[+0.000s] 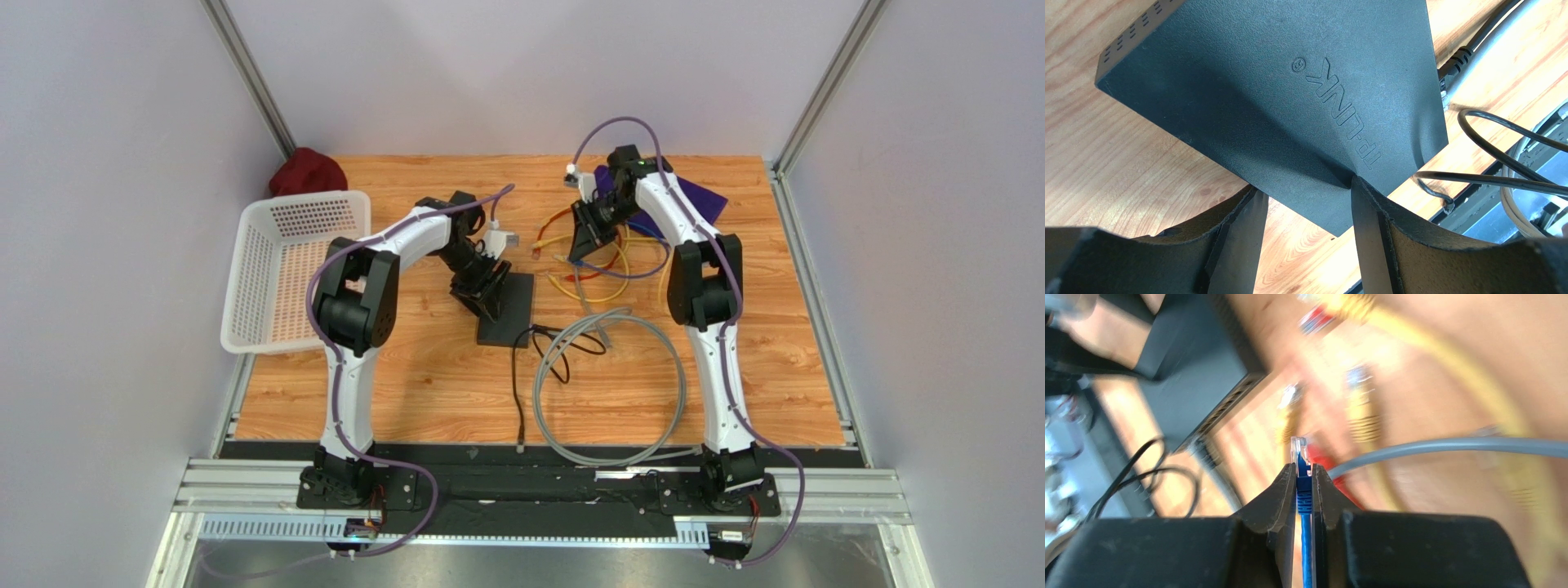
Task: Pull the plug from the switch port
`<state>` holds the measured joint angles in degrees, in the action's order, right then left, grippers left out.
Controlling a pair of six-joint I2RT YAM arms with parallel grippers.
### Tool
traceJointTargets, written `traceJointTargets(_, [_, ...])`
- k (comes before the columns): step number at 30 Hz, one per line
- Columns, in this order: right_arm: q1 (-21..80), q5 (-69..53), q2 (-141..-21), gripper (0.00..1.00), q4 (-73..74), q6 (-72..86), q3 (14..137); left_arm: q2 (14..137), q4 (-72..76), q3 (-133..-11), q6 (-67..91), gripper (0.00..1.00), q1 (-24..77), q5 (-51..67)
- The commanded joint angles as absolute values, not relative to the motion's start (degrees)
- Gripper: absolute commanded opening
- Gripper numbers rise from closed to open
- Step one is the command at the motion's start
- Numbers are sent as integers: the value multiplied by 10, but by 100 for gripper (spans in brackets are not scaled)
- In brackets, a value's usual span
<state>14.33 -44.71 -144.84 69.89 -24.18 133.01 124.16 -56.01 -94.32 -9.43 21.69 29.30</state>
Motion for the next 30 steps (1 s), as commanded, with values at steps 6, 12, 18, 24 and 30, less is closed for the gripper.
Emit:
traceJointTargets(6, [132, -188, -1439, 0, 498, -101, 1392, 1245, -561, -927, -117, 63, 229, 260])
traceJointTargets(12, [132, -304, -1385, 54, 507, -91, 1341, 1240, -567, -952, -119, 64, 229, 264])
traceJointTargets(18, [146, -407, -1340, 59, 527, -75, 1289, 1217, -576, -996, -113, 65, 228, 249])
traceJointTargets(24, [180, -445, -1327, 39, 564, -84, 1203, 1143, -574, -969, -143, 53, 196, 293])
traceJointTargets(30, [210, -445, -1359, 17, 570, -71, 1182, 1091, -644, -882, -335, 0, 198, 451])
